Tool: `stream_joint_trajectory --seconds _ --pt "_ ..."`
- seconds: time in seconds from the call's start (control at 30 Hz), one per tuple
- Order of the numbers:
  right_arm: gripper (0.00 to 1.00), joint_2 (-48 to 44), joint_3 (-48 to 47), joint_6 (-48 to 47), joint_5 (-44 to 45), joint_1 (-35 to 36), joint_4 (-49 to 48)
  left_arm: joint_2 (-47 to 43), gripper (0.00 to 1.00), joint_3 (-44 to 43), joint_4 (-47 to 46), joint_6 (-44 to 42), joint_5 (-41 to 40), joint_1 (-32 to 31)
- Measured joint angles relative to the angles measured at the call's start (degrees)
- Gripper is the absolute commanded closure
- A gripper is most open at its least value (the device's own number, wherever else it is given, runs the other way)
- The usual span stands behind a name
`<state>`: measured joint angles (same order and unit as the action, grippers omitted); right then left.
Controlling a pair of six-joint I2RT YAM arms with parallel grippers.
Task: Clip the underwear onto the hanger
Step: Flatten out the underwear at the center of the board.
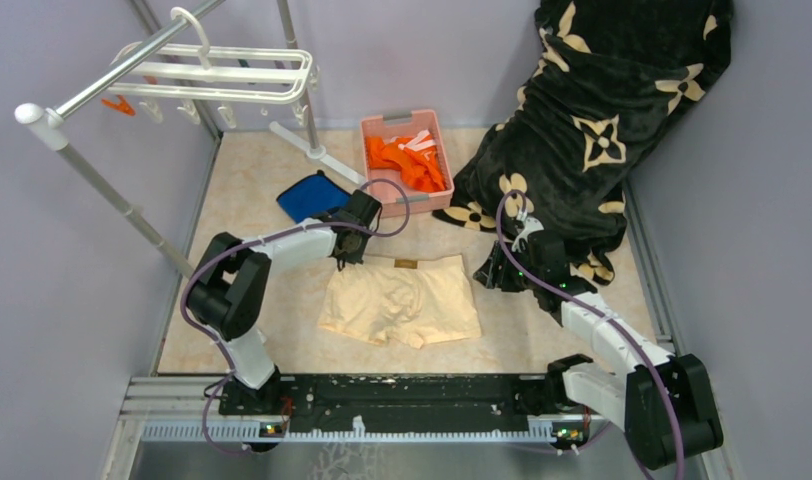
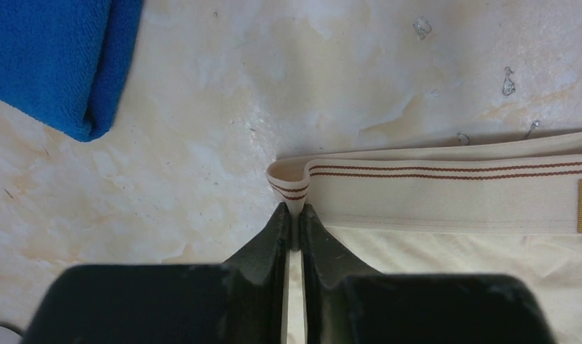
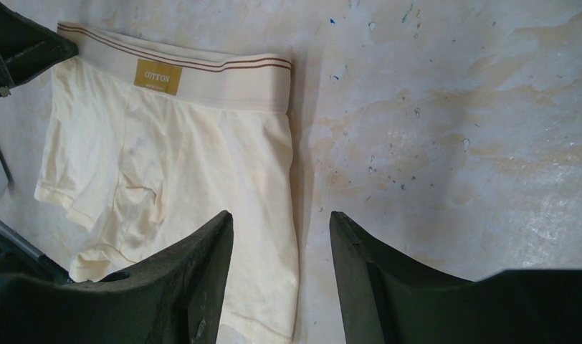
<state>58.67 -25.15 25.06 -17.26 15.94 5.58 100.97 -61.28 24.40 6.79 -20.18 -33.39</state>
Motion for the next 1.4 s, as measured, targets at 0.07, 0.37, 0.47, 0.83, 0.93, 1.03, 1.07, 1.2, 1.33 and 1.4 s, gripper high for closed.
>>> stream_joint_trajectory --seconds 0.07,0.37,0.47,0.83,0.93,1.03,1.07,1.2,1.33,1.4 --pt "0.46 0.0 0.0 0.0 0.02 0.0 -0.02 -0.13 0.92 0.02 0.02 -0.07 -0.07 0.0" --pt "0.42 3.91 -0.07 0.11 -0.79 0.0 -4.85 -10.6 1.0 5.6 -3.82 -0.15 4.87 0.11" --pt "0.42 8.79 -1.01 0.15 -2.27 0.0 -7.3 -15.45 1.0 9.16 -7.63 0.15 10.56 0.9" --pt "0.41 24.09 -6.88 0.2 -8.61 -0.02 -17.86 -22.84 1.0 18.56 -17.66 3.52 29.57 8.0" --pt "0.42 27.67 -8.5 0.2 -8.83 -0.02 -19.54 -23.58 1.0 20.11 -19.28 4.59 33.31 10.27" --pt "0.42 30.77 -10.19 0.17 -8.83 -0.13 -20.35 -23.61 1.0 20.33 -20.15 5.86 36.0 11.91" --pt "0.42 31.98 -10.86 0.15 -8.98 -0.24 -20.72 -23.61 1.0 20.35 -20.39 6.27 36.59 12.31" --pt "0.43 35.85 -13.33 0.26 -10.05 -0.5 -22.34 -23.61 1.0 20.57 -20.81 7.89 38.51 13.97" --pt "0.45 38.99 -15.65 0.52 -11.37 -0.52 -24.11 -22.75 1.0 21.24 -20.9 9.46 38.95 15.74" --pt "0.46 39.8 -16.17 0.63 -12.02 -0.55 -24.52 -21.75 1.0 21.84 -21.11 10.25 39.1 16.63"
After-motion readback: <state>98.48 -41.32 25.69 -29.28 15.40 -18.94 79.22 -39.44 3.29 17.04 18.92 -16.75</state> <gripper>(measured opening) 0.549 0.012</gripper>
